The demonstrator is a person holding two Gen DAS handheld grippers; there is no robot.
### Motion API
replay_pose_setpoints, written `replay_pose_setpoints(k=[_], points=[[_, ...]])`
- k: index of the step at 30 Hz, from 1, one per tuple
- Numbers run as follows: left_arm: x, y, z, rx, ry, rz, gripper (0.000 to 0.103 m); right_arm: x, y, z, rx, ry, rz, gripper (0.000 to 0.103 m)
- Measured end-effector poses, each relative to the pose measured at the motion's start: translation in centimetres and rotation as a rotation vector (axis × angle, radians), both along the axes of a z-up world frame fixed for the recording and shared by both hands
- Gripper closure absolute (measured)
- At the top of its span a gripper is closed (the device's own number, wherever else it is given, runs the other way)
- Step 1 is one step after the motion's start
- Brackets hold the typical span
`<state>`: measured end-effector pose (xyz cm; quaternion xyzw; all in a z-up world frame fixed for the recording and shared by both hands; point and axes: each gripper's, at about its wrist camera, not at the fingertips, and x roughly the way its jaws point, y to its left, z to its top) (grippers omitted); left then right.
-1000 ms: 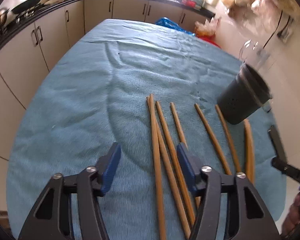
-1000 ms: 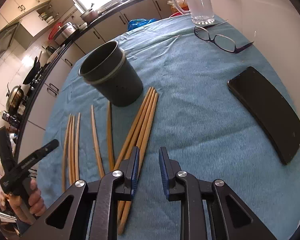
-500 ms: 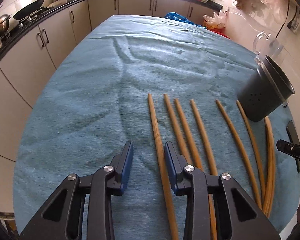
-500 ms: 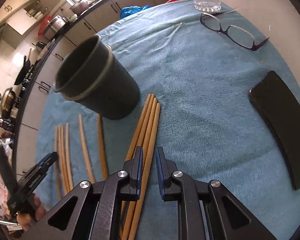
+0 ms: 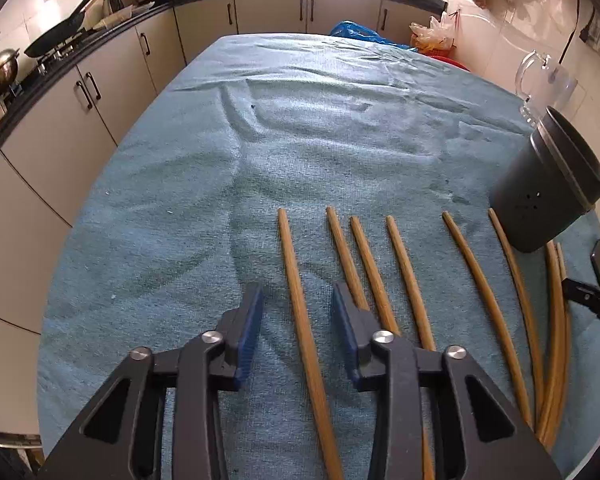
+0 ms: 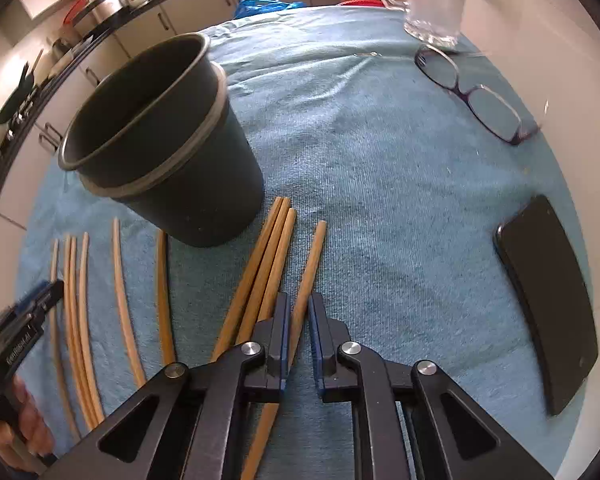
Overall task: Organize utensils
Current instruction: 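Close the right gripper on a wooden chopstick while the left gripper grasps another, then lift the chopsticks upright and carry both grippers over the grey utensil cup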
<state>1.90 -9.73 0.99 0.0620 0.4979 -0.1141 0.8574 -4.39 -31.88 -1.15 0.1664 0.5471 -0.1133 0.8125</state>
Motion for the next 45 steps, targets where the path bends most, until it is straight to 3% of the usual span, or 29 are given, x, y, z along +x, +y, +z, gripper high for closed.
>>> replay_pose_setpoints(k=[2,4,9,15,23,30,45], points=[[-0.2,0.6,0.1,-0.035,0.011,-0.007,0.096,-0.3,-0.3,0.0,0.017,-0.009,-0.007,0.096],[-0.3,1.6,0.4,-0.109,0.032,-0.019,0.097,-1.1,-0.9,0.3,0.068,-0.058,-0.016,0.096],[-1.2,2.9,2.2,-0.201,-0.002,-0.026,0.097,-3.8,-1.9,2.3,0.141,-0.178,-0.040,0.096],[-3.3,4.0,6.3,-0.303,-0.101,-0.039,0.097,-7.2,-1.0,6.4,0.112,-0.344,-0.020,0.096],[-6.6,4.5,10.5,-0.355,-0.214,-0.066,0.097,-11.4,1.1,11.2,0.053,-0.543,0.025,0.096],[-8.7,4.8,12.7,-0.369,-0.292,-0.096,0.097,-12.7,1.7,12.1,0.044,-0.598,0.034,0.096],[-9.0,3.6,15.1,-0.377,-0.332,-0.132,0.097,-13.4,0.8,13.1,0.057,-0.639,0.018,0.096]])
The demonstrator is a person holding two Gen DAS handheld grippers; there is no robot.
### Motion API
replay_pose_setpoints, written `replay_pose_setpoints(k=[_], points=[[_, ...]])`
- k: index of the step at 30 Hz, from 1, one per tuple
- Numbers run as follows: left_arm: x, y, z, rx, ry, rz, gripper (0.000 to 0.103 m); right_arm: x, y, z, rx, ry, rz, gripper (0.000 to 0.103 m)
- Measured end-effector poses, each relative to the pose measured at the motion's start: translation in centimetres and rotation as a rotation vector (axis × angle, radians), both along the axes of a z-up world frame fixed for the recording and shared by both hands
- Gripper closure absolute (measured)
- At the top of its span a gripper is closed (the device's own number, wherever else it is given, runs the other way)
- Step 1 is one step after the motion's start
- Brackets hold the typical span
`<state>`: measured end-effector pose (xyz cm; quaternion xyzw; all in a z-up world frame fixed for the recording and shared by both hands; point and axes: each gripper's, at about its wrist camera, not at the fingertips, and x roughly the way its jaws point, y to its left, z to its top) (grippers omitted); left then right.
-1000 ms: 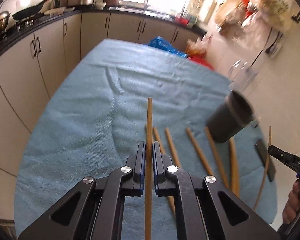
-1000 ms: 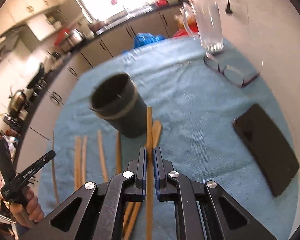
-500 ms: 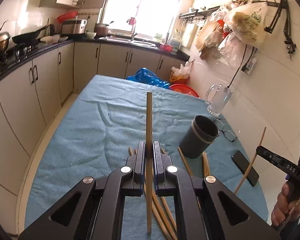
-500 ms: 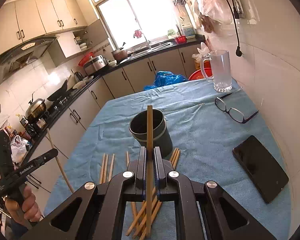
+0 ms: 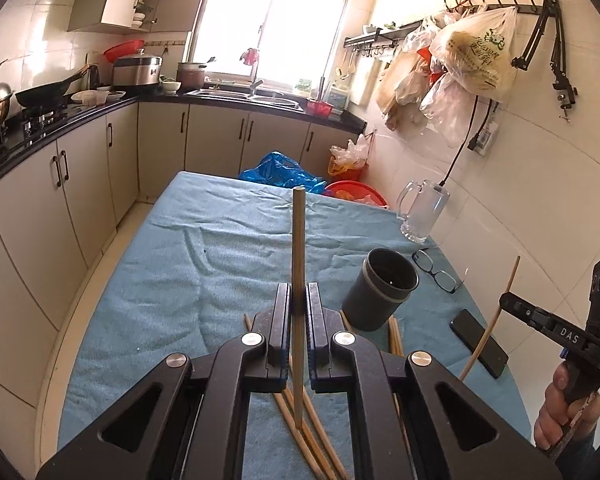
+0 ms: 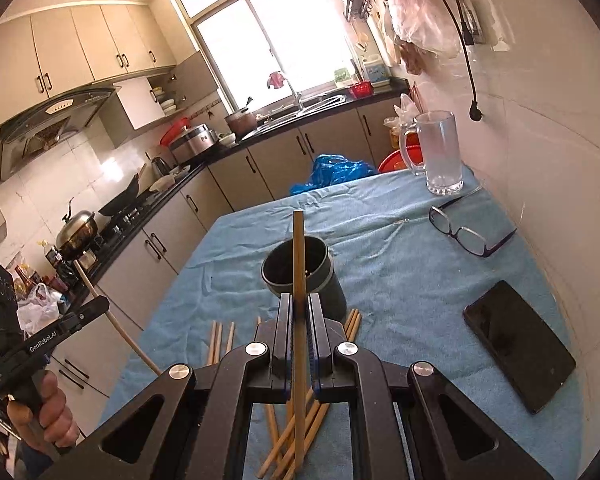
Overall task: Organize utensils
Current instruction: 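Lift the chopsticks upright and carry both grippers over the grey utensil cup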
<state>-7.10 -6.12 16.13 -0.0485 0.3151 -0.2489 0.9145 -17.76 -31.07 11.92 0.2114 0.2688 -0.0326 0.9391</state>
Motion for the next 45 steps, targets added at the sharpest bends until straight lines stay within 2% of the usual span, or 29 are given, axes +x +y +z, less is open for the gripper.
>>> replay_pose_setpoints(k=[12,24,30,34,37,41,45], points=[[0.8,-1.8,2.1,0.000,-0.029,-0.044,0.097,0.4,-1.3,2.7,0.014,-0.067,-0.021,0.096],[3.0,-6.0,9.1,-0.075,-0.120,-0.095,0.097,3.5,-3.1,7.2,0.028,-0.161,-0.053,0.096],[5.8,-8.7,10.5,-0.106,-0.113,-0.103,0.097,5.3,-4.3,8.6,0.036,-0.195,-0.093,0.096],[8.2,-10.6,9.7,-0.123,-0.074,-0.108,0.097,7.0,-5.4,8.7,0.042,-0.188,-0.121,0.096],[10.0,-12.0,7.8,-0.116,-0.028,-0.110,0.097,8.5,-5.9,7.8,0.051,-0.164,-0.131,0.096],[11.7,-13.4,4.6,-0.093,0.051,-0.116,0.097,10.4,-6.4,5.5,0.074,-0.105,-0.124,0.096],[12.5,-13.9,1.9,-0.066,0.093,-0.117,0.097,11.7,-6.4,3.2,0.097,-0.043,-0.101,0.096]])
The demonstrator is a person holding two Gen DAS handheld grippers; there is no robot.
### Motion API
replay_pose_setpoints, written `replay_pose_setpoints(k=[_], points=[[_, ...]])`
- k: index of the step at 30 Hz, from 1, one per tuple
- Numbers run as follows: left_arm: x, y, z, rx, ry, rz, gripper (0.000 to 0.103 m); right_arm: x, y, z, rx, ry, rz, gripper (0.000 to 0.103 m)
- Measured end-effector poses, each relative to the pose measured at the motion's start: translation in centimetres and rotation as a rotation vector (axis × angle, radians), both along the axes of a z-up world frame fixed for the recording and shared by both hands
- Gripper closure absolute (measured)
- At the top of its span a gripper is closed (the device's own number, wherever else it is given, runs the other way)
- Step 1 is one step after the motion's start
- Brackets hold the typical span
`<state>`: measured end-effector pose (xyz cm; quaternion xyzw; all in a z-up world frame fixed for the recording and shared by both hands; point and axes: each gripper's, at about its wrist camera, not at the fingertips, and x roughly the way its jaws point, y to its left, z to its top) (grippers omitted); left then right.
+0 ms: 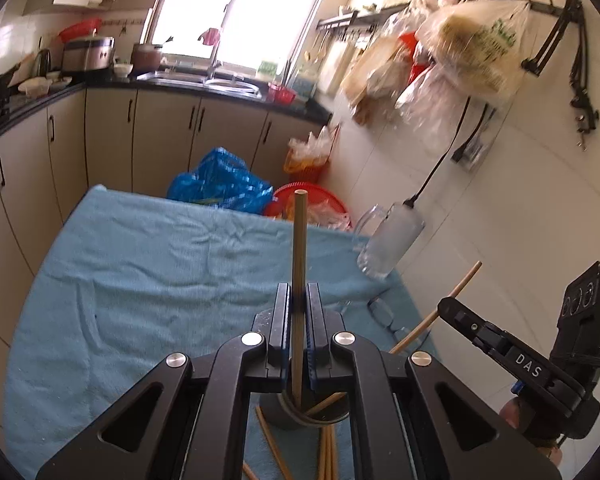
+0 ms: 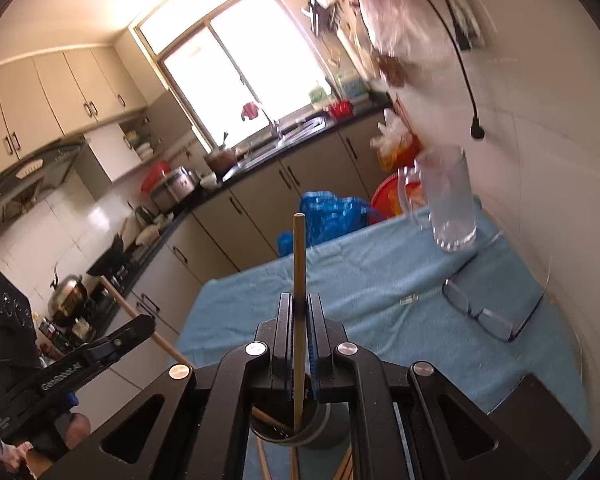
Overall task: Organize utensils
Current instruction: 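Lift the chopsticks upright and carry both grippers over the grey utensil cup, then open the right gripper over the cup while the left gripper releases its chopstick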
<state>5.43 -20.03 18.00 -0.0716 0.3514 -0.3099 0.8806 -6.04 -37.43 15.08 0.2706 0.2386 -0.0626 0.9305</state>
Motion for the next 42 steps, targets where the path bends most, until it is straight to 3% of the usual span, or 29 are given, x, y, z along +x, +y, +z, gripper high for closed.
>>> replay_pose_setpoints(k=[9,12,14,19,23,31,35,42], points=[[0.2,0.1,-1.6,0.013,0.018,-0.004,0.095,0.9,0.4,-2.1,0.012,0.054,0.044,0.094],[-0.5,0.7,-1.0,0.003,0.006,0.005,0.076,0.4,0.5,-1.7,0.008,0.046,0.041,0.093],[-1.0,1.4,-0.4,-0.002,-0.011,0.008,0.075,-0.4,0.4,-1.4,0.010,0.039,0.035,0.093],[-3.1,4.3,-0.3,-0.014,-0.027,0.026,0.071,-3.7,0.2,-2.1,0.031,0.033,0.025,0.084],[-5.2,8.0,-2.0,-0.004,-0.022,0.073,0.070,-5.6,0.7,-4.4,0.046,0.079,0.046,0.084],[-7.6,14.7,-10.6,0.065,0.193,0.172,0.070,-7.8,2.9,-11.9,0.085,0.273,0.110,0.084],[-7.8,16.2,-14.6,0.080,0.310,0.190,0.070,-8.2,4.0,-14.0,0.096,0.325,0.146,0.084],[-6.3,15.4,-16.8,0.050,0.396,0.159,0.070,-6.9,4.1,-15.0,0.097,0.365,0.138,0.084]])
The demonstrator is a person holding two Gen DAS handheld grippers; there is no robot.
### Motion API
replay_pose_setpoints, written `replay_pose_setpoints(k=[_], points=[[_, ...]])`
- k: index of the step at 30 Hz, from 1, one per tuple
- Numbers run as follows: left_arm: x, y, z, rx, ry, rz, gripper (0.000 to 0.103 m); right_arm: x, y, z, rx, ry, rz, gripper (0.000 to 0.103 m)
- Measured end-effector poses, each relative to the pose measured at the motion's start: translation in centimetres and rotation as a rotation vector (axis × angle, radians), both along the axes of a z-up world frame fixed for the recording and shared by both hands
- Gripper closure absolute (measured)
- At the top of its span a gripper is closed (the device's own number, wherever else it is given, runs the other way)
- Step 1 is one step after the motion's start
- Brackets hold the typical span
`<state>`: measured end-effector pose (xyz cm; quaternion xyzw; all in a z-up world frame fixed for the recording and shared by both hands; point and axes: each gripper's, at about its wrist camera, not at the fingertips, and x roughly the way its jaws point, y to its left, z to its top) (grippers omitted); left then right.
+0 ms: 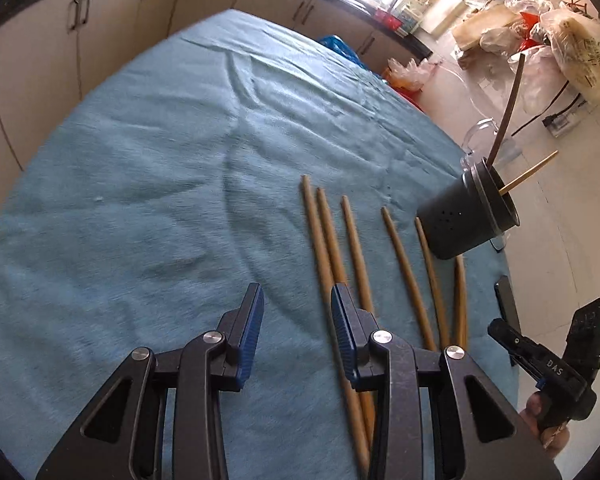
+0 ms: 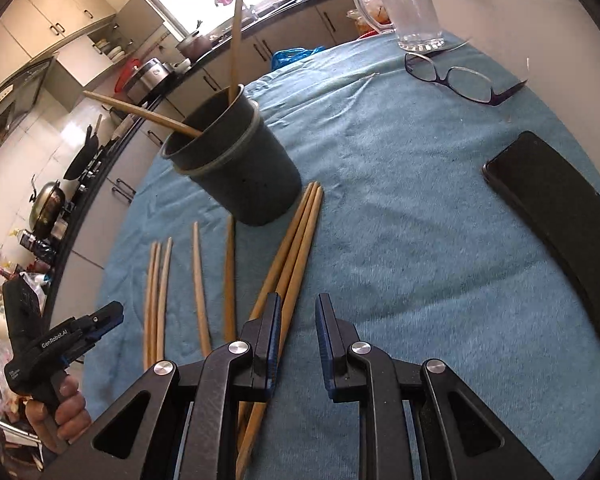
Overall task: Organize utensils
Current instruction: 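Grasp another chopstick with the right gripper while the left gripper grasps one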
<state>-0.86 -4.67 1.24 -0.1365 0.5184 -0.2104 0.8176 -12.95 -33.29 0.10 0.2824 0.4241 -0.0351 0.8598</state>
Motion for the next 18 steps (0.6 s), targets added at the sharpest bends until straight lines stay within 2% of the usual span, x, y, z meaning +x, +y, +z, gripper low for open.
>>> replay_pose_setpoints(k=[1,4,6,12,18], points=[[0.3,-0.6,-0.2,0.006,0.006,-0.008,0.070,0.2,0.1,0.0,-0.001,0.001,-0.001,0.084],[1.3,-2.2,-0.7,0.023,0.015,-0.035,0.081,0.7,-0.1,-0.1,-0.002,0.012,-0.010,0.084],[1.7,-2.9,-0.6,0.071,-0.007,-0.030,0.089,0.9,-0.3,-0.1,-0.002,0.016,-0.014,0.084],[2.3,-4.0,-0.4,0.138,-0.031,-0.034,0.091,1.5,-0.5,-0.4,-0.006,0.043,-0.021,0.084],[2.2,-5.6,-0.2,0.252,-0.081,-0.046,0.095,3.2,-0.6,-0.8,-0.022,0.089,-0.038,0.090]])
